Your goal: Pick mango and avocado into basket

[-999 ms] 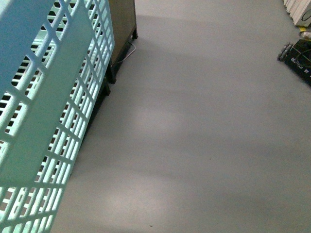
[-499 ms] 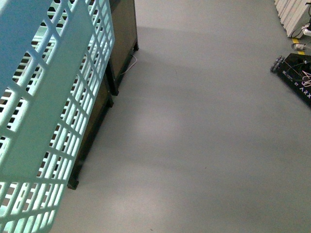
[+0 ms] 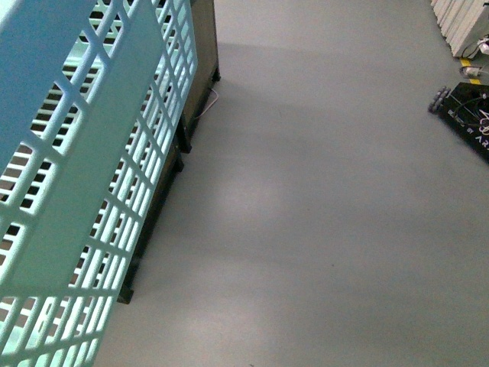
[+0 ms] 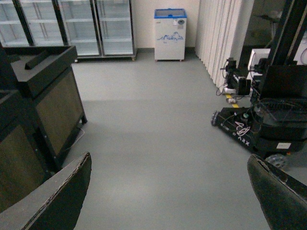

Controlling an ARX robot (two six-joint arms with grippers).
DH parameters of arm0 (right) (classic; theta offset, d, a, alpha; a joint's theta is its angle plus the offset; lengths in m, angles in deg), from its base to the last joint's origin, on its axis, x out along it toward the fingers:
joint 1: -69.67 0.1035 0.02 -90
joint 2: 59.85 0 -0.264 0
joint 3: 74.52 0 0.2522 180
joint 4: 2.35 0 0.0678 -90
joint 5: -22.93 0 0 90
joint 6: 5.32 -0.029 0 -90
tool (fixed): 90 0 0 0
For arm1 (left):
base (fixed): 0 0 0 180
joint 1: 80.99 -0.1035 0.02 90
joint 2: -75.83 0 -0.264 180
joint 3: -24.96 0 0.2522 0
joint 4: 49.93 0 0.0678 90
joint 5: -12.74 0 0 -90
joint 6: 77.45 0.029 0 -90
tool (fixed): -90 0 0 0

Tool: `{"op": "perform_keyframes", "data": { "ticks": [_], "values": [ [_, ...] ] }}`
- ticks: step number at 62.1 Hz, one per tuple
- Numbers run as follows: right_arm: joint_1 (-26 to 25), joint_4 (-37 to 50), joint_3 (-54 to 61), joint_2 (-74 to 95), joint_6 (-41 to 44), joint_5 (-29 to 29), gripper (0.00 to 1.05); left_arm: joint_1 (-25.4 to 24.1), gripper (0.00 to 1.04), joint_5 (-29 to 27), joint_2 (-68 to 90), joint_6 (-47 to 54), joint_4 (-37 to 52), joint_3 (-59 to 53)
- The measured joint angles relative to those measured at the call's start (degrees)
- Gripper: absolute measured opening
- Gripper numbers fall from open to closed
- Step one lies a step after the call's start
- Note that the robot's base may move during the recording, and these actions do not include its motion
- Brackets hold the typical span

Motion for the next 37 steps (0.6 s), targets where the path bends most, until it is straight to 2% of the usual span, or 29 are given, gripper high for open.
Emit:
{"op": "perform_keyframes", "data": {
  "ticks": [37],
  "values": [
    [0.0, 0.0, 0.0, 0.0, 0.0, 0.0, 0.96, 0.0, 0.04, -0.9, -0.1, 0.4, -0.1, 0.1]
  ]
}}
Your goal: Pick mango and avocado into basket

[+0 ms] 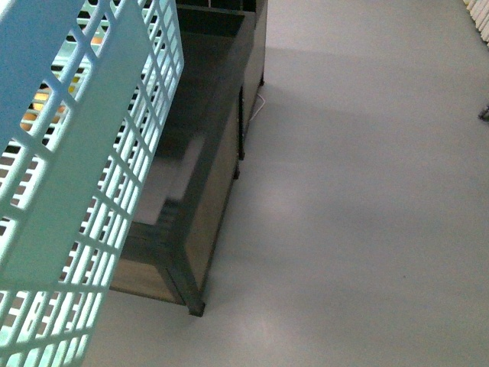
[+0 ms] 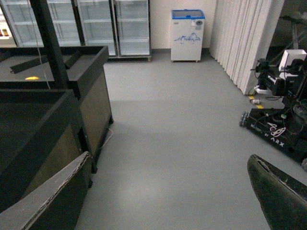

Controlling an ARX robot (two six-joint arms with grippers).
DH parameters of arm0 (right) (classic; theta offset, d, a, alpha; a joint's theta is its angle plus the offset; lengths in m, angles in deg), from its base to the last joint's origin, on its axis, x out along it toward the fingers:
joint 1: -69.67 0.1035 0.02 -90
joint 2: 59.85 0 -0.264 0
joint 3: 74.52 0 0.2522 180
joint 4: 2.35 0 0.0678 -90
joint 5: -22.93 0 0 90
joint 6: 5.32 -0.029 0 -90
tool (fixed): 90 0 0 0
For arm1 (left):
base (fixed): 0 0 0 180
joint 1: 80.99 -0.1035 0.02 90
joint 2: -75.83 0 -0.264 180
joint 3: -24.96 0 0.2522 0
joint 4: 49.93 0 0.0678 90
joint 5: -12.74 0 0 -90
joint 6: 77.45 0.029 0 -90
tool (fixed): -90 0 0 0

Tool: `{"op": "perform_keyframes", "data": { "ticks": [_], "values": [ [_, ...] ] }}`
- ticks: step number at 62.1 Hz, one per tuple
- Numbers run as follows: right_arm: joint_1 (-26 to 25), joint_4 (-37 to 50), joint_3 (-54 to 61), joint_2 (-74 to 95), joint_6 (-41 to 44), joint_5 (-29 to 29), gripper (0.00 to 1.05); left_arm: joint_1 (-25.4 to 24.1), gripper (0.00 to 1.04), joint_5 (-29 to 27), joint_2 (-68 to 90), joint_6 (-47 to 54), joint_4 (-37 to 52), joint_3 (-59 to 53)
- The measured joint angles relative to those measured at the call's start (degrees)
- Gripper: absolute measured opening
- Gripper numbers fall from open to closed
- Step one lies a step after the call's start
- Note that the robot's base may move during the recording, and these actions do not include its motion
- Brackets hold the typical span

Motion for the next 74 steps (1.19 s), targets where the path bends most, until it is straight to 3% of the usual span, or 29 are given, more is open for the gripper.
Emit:
{"op": "perform_keyframes", "data": {
  "ticks": [74],
  "values": [
    [0.0, 0.0, 0.0, 0.0, 0.0, 0.0, 0.96, 0.0, 0.04, -0.1, -0.2, 0.0, 0.0, 0.0]
  ]
}}
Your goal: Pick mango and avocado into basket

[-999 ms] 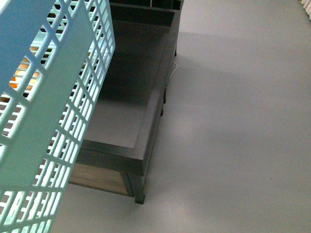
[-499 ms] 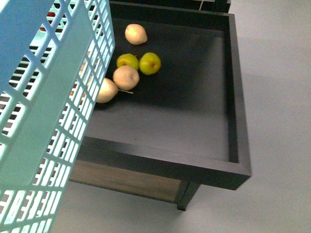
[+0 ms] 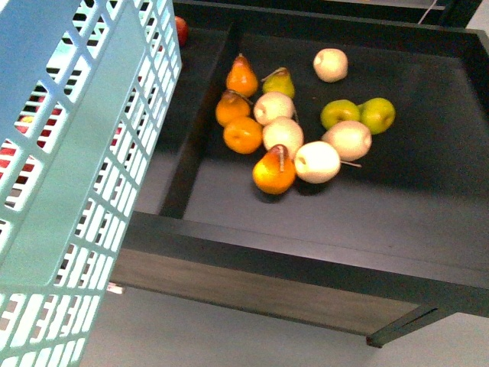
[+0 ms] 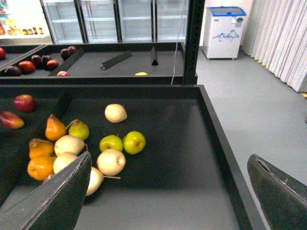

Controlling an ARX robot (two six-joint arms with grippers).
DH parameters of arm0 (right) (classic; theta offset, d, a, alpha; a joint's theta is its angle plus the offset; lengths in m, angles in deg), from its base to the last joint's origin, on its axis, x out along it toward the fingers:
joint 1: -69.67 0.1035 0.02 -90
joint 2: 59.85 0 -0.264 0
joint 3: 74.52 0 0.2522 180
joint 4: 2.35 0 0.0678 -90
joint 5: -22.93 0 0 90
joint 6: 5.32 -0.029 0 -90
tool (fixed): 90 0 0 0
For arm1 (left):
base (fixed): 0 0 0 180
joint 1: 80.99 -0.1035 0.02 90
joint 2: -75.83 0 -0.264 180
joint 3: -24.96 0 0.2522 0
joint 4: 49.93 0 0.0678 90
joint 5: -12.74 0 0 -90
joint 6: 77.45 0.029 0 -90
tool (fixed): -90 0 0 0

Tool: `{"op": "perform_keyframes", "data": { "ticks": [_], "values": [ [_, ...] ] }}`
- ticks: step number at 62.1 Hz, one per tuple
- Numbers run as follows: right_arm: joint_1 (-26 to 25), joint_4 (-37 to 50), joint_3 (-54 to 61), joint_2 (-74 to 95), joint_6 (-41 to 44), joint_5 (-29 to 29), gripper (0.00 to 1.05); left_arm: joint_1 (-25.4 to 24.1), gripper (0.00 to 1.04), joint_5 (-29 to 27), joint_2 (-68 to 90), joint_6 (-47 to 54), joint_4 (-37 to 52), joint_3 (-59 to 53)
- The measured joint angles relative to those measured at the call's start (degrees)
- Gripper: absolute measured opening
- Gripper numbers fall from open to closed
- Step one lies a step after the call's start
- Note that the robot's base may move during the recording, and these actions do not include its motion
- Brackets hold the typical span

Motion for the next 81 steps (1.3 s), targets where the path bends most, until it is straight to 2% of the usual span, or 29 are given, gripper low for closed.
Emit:
{"op": "perform_keyframes", "data": {
  "ticks": [81],
  "values": [
    [0.0, 0.0, 0.0, 0.0, 0.0, 0.0, 0.96, 0.0, 0.04, 0.1, 0.0, 0.0, 0.0, 0.0]
  ]
}}
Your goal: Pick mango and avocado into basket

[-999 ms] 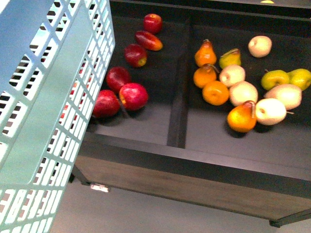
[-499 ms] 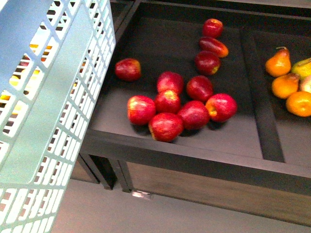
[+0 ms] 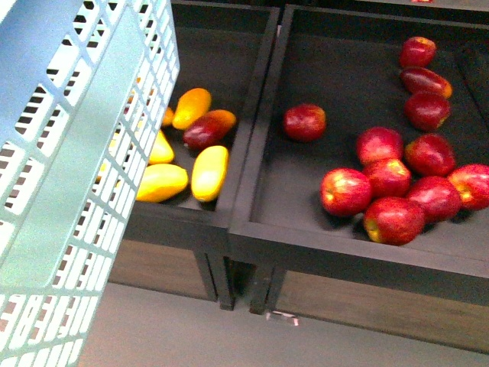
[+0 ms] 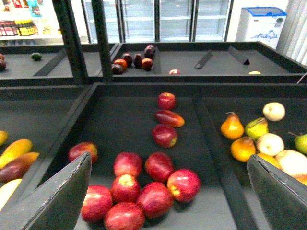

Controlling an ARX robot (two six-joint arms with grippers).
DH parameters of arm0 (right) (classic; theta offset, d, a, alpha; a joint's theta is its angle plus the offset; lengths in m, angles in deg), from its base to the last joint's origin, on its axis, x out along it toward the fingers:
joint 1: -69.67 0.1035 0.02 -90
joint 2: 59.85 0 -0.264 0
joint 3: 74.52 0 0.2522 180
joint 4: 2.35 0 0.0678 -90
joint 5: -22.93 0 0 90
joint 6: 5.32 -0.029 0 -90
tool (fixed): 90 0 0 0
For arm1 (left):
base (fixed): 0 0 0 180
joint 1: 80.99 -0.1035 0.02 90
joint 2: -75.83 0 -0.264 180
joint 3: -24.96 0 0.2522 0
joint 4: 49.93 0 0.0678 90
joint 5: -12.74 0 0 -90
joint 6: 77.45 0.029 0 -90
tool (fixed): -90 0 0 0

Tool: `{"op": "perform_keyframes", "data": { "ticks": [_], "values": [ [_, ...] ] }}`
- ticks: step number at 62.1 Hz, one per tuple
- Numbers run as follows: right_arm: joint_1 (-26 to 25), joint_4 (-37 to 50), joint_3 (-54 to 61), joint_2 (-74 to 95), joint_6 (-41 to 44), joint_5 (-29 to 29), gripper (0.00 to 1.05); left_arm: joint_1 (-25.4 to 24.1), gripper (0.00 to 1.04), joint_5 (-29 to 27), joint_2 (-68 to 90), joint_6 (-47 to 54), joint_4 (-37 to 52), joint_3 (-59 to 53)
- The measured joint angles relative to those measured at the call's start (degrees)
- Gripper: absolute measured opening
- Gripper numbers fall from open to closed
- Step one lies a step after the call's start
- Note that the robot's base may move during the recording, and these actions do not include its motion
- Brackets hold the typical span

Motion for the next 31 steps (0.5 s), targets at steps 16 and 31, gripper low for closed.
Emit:
{"op": "perform_keyframes", "data": {
  "ticks": [16, 31],
  "values": [
    [0.0, 0.0, 0.0, 0.0, 0.0, 0.2, 0.96, 0.0, 0.04, -0.2, 0.0, 0.0, 0.0, 0.0],
    [0.0, 0.0, 0.0, 0.0, 0.0, 0.2, 0.96, 0.0, 0.04, -0.2, 0.0, 0.0, 0.0, 0.0]
  ]
}}
